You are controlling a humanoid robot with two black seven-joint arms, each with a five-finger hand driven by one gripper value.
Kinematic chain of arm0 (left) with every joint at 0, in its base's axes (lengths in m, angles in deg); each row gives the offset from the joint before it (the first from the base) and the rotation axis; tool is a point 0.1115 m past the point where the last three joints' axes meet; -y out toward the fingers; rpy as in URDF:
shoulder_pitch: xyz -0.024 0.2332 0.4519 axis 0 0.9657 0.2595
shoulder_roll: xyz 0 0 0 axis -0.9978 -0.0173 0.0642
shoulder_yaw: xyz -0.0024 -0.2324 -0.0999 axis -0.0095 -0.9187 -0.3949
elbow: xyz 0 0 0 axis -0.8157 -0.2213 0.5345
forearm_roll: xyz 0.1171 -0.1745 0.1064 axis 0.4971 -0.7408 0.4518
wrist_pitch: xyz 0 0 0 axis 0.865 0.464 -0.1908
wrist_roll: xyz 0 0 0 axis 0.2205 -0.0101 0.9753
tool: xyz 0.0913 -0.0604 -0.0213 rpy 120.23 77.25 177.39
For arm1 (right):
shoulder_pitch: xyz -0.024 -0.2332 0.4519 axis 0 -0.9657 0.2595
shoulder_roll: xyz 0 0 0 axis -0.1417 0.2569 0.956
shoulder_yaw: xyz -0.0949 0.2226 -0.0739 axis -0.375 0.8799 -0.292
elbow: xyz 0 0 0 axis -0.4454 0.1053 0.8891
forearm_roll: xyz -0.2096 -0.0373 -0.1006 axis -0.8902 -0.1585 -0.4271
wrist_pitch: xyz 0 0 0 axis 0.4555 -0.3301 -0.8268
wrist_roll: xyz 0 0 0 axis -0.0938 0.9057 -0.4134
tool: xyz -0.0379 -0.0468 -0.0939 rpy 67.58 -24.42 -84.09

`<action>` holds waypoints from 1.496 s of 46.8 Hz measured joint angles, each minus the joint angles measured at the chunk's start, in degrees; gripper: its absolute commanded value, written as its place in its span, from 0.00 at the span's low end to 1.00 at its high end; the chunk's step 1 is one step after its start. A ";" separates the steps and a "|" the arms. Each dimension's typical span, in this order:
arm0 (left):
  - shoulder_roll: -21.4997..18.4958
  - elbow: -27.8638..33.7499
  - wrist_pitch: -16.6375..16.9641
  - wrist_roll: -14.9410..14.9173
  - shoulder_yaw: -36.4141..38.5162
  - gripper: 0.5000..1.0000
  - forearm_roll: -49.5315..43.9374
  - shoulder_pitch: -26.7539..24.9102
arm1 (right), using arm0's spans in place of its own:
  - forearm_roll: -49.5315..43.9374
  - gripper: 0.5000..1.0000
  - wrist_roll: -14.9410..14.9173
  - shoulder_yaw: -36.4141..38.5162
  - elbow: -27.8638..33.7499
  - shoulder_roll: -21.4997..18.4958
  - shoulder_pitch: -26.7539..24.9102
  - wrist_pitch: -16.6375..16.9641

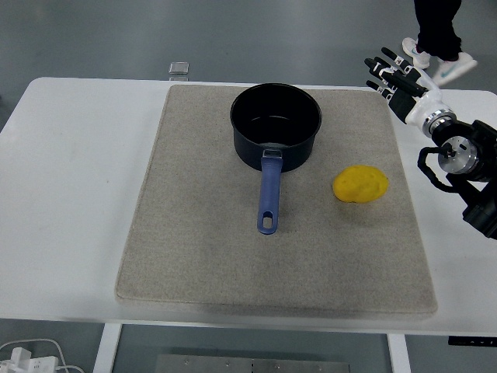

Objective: Put the potato in the blue pot

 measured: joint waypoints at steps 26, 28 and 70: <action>0.00 0.71 -0.03 0.00 0.02 1.00 0.11 -0.43 | -17.56 0.83 -1.16 -0.02 -24.23 17.21 -6.59 5.37; 0.00 0.71 -0.03 0.00 0.03 1.00 0.08 -0.43 | -20.29 0.83 -1.69 -0.02 -25.35 17.87 -7.44 5.19; 0.00 0.41 -0.03 -0.01 -0.03 1.00 0.06 -0.45 | -61.07 0.83 -20.13 -0.09 -41.91 27.67 -16.23 0.64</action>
